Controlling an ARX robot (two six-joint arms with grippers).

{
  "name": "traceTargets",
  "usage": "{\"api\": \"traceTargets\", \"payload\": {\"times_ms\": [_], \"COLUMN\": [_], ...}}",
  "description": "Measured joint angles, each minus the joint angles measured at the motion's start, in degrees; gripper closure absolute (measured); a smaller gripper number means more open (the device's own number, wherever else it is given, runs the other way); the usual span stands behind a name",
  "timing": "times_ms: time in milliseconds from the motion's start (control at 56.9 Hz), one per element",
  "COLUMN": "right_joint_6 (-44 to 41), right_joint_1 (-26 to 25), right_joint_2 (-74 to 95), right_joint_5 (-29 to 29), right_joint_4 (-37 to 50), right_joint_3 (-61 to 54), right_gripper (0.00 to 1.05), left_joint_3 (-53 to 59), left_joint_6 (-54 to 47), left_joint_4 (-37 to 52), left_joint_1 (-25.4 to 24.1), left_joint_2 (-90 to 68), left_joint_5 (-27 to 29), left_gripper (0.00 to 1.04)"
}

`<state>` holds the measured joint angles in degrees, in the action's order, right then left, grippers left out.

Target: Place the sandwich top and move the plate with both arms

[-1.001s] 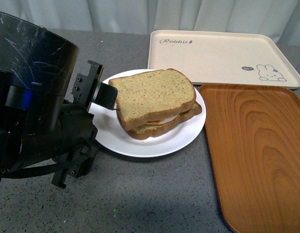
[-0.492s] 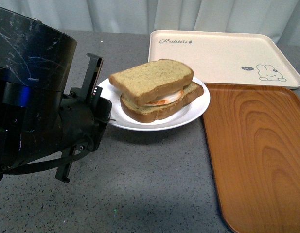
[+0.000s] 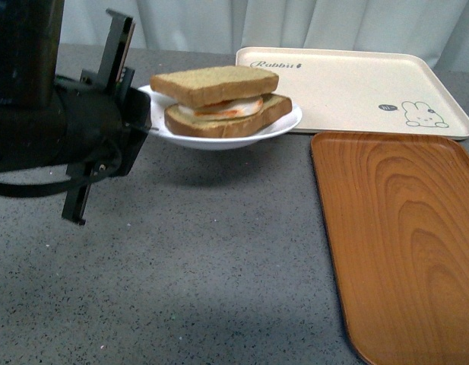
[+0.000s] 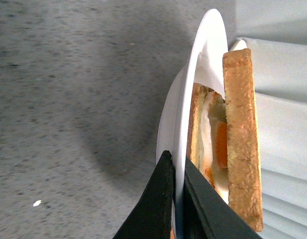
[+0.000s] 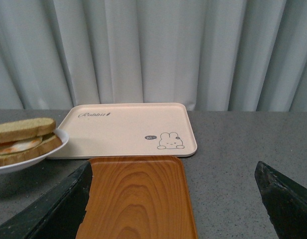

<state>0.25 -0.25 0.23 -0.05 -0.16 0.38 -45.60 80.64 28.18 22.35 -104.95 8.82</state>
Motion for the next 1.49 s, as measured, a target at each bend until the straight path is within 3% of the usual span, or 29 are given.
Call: {"api": "traceTargets", "payload": {"times_ms": [650,1071,1124,1370,1493], "right_joint_6": [0.00,0.00,0.00,0.00,0.00], "right_joint_1": [0.00,0.00,0.00,0.00,0.00], "right_joint_2": [0.00,0.00,0.00,0.00,0.00], "right_joint_5": [0.00,0.00,0.00,0.00,0.00], "right_joint_4": [0.00,0.00,0.00,0.00,0.00], "right_joint_3": [0.00,0.00,-0.02,0.00,-0.02], "right_gripper": [0.09,0.09,0.09,0.09,0.09], "left_joint_3": [-34.47,-46.36,-47.01,-45.70,-40.96], "left_joint_6": [-9.05,-14.21,-15.28,-19.41,-22.43], "left_joint_4": [-16.94,-23.17,-24.59,-28.28,-29.77], "left_joint_1": [6.60,7.06,7.10,7.02,5.68], "left_joint_2": [-17.92,-27.26,-27.39,-26.88,-24.13], "left_joint_5": [2.40,2.86,3.06,4.04,5.27], "left_gripper": [1.01,1.00,0.88,0.51,0.24]}}
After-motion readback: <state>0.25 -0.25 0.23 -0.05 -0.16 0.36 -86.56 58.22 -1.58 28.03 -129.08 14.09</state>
